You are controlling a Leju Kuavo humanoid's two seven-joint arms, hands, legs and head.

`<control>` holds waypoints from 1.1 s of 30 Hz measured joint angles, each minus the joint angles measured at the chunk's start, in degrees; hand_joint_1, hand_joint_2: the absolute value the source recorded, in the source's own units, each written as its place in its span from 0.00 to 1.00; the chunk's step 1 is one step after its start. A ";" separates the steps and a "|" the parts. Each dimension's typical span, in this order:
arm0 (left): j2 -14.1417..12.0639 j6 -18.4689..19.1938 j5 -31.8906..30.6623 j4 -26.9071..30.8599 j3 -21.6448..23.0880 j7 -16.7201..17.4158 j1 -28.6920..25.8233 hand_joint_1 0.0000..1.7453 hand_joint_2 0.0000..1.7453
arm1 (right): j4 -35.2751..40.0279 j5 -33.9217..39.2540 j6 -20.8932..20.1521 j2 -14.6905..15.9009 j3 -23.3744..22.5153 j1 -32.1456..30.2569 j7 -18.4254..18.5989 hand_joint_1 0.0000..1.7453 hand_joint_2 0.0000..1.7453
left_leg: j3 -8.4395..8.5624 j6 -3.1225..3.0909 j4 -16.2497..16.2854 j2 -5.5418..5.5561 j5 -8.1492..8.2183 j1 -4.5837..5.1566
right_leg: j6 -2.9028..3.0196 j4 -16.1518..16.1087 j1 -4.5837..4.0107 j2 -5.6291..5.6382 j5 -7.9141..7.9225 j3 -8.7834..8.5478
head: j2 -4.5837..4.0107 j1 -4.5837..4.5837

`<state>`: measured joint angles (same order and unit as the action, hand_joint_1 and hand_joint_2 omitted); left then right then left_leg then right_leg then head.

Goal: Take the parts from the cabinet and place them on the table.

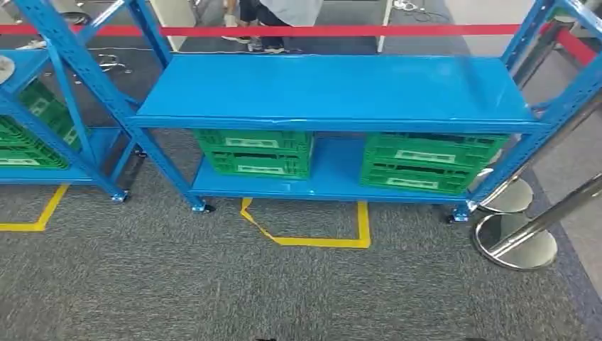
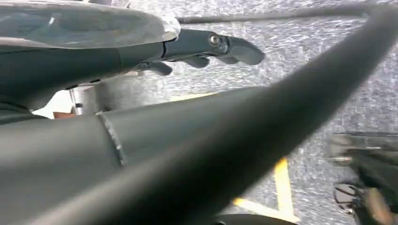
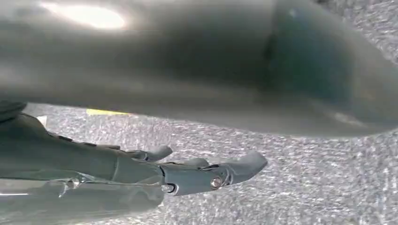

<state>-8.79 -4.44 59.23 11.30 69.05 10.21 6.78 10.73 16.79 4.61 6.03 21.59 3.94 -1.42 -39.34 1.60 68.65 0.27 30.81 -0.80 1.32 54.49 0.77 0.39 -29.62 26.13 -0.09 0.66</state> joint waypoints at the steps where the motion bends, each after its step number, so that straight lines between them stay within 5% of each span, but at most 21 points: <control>1: -0.04 0.00 0.00 0.00 0.00 0.00 -0.02 0.00 0.00 | 0.00 0.02 0.00 0.00 0.00 0.03 0.00 0.00 0.00 | 1.67 -0.14 -5.09 -0.01 -3.69 -0.02 | -0.21 -0.01 0.11 0.04 -0.50 -0.70 | 0.00 0.33; 2: -0.09 0.00 0.00 0.00 0.00 0.00 -0.02 0.00 0.00 | 0.04 0.02 0.00 -0.04 0.00 0.05 -0.02 0.00 0.00 | 3.39 -0.43 -10.08 -0.05 -7.16 0.01 | -0.53 -0.09 0.18 0.05 -0.99 -0.89 | 0.00 0.63; 3: -0.09 0.00 0.00 0.00 0.00 0.00 -0.10 0.00 0.00 | 0.02 0.02 0.00 -0.04 0.00 0.10 -0.02 0.00 0.00 | 3.57 -0.50 -11.88 -0.10 -6.06 0.25 | -0.90 0.22 0.01 0.12 -1.51 -1.63 | 0.00 0.96; 4: -0.09 0.02 0.00 0.00 0.00 0.00 0.14 0.00 0.00 | 0.04 0.02 0.00 -0.04 0.00 0.15 -0.09 0.00 0.00 | 3.73 -0.86 -11.54 -0.15 -2.95 0.41 | -1.38 0.02 -0.14 0.21 -1.95 -1.28 | 0.00 1.33; 6: -0.07 0.02 0.00 0.00 0.00 0.00 -0.07 0.00 0.00 | 0.04 0.00 0.00 -0.04 0.00 0.19 -0.11 0.00 0.00 | 4.44 -1.33 -12.04 -0.03 -5.88 0.45 | -1.91 -0.78 -0.19 0.02 -2.49 -1.77 | 0.00 1.05; 9: -0.02 0.02 0.17 0.00 0.00 -0.04 -0.10 0.00 0.00 | 0.04 -0.15 -0.02 -0.04 0.00 0.24 -0.17 0.00 0.00 | 5.82 -2.14 -12.78 -0.20 -5.84 -0.03 | -2.72 1.37 -0.17 -0.06 -4.58 -2.11 | 0.00 0.11; 12: -0.09 0.02 0.20 0.00 0.00 -0.11 0.07 0.00 0.00 | 0.04 -0.20 -0.11 -0.04 0.02 0.24 -0.15 0.00 0.00 | 6.76 -2.97 -12.88 -0.31 -4.93 0.35 | -3.15 16.03 -0.18 -0.12 -10.31 6.03 | 0.00 -1.05; 13: -0.09 0.02 0.20 0.00 0.00 -0.13 0.05 0.00 0.00 | 0.04 -0.17 -0.11 -0.04 0.04 0.18 -0.15 0.00 0.00 | 7.17 -3.05 -12.88 -0.27 -4.55 0.46 | -3.18 19.29 -0.18 -0.12 -10.49 8.41 | 0.00 -1.20; 15: -0.09 0.02 0.18 0.00 0.00 -0.20 -0.01 0.00 0.00 | 0.04 0.00 -0.11 -0.04 0.07 0.10 -0.02 0.00 0.00 | 8.30 -3.06 -12.89 -0.01 -3.76 0.58 | -2.96 16.87 -0.19 -0.12 -6.40 8.94 | 0.00 -1.60; 17: -0.09 0.02 0.15 0.00 0.00 -0.33 -0.12 0.00 0.00 | 0.04 0.11 -0.04 -0.04 0.07 0.05 0.20 0.00 0.00 | 9.67 -2.90 -12.90 0.16 -2.94 0.71 | -2.31 6.79 -0.27 -0.11 0.69 5.79 | 0.00 -2.21; 18: 0.02 0.02 0.13 0.00 0.00 -0.35 -0.29 0.00 0.00 | 0.00 0.18 0.07 0.00 0.07 0.04 0.20 0.00 0.00 | 9.87 -2.72 -13.02 0.17 -2.61 0.64 | -1.82 2.98 -0.46 -0.09 2.33 4.73 | 0.00 -2.60; 20: 0.09 0.02 -0.02 0.00 0.00 -0.44 0.05 0.00 0.00 | -0.02 0.28 0.15 0.04 0.07 0.21 0.31 0.00 0.00 | 9.74 -2.26 -12.83 0.27 -2.41 0.95 | -1.68 1.86 -0.81 -0.14 1.88 4.16 | 0.00 -2.76; 21: -0.02 0.02 -0.04 0.00 0.00 -0.50 0.15 0.00 0.00 | 0.04 0.35 0.20 0.02 0.07 0.28 0.37 0.00 0.00 | 9.72 -2.67 -12.67 0.24 -2.32 1.24 | -2.22 1.46 -0.58 -0.06 2.07 3.64 | 0.00 -2.38; 30: -0.04 0.02 -0.74 0.00 0.00 -0.52 0.26 0.00 0.00 | 0.04 0.74 1.03 0.02 0.09 0.20 1.97 0.00 0.00 | 10.30 -2.30 -13.82 0.17 -2.50 1.05 | -1.54 1.40 -0.78 0.00 1.73 3.54 | 0.00 -1.18; 31: -0.04 0.04 -0.87 0.00 0.00 -0.52 0.24 0.00 0.00 | 0.04 0.77 1.09 0.02 0.09 0.21 2.14 0.00 1.00 | 10.32 -2.21 -13.90 0.17 -2.51 1.04 | -1.53 1.40 -0.78 -0.01 1.73 3.54 | 0.00 -1.09; 33: -0.04 0.07 -1.01 0.00 0.00 -0.52 0.24 0.00 0.00 | 0.04 0.94 1.14 0.02 0.09 0.21 2.27 0.00 1.00 | 10.32 -2.08 -13.96 0.17 -2.56 1.04 | -1.51 1.40 -0.78 -0.01 1.74 3.55 | 0.00 -1.01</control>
<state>-8.83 -4.37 58.23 11.30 69.05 9.68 7.03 10.78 17.73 5.75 6.05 21.68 4.15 0.85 -29.02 -0.49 54.69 0.44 28.25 0.24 -0.18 55.90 -0.01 0.38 -27.88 29.67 -0.09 -0.35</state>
